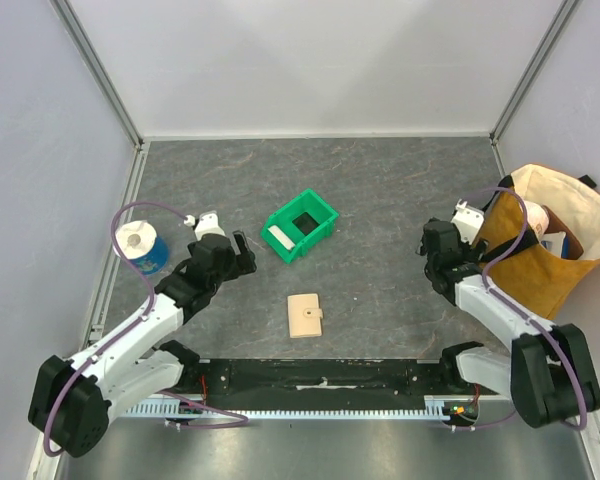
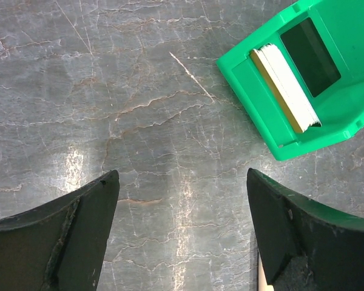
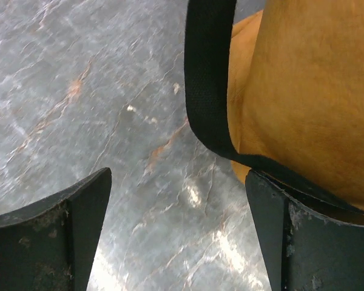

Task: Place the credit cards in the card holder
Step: Reset both arms

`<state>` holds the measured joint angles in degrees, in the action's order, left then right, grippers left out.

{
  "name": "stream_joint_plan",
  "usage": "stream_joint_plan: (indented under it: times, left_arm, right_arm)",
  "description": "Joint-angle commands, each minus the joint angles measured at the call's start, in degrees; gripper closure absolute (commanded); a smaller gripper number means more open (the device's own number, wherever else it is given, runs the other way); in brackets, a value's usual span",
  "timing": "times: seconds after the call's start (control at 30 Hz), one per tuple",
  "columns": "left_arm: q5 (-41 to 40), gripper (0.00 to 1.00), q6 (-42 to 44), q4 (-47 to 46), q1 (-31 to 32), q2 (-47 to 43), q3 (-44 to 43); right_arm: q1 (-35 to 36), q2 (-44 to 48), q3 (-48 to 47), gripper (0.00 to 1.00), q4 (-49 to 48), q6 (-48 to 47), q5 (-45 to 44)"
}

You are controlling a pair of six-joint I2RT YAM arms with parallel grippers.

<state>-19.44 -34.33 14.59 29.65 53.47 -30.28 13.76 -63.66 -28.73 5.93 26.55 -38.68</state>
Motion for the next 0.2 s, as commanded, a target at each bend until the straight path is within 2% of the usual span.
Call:
stream_joint_plan:
  times: [0.0, 0.13, 0.17]
  left_arm:
    - [-1.13, 0.09, 1.89, -4.73, -0.21, -0.56, 0.57]
    - [-0.95, 0.09, 3.73, -7.20, 0.06, -0.65, 0.75]
    - [-1.47, 0.09, 3.83, -7.21, -0.03, -0.65, 0.40]
  right_arm:
    - [-0.22, -4.80, 1.56, 0.02, -17.22, -7.01, -9.13]
    - [-0.22, -11.29, 7.71, 0.02, -35.07, -13.08, -8.35]
    - [-0.31, -12.27, 6.51, 0.02, -35.37, -13.53, -8.17]
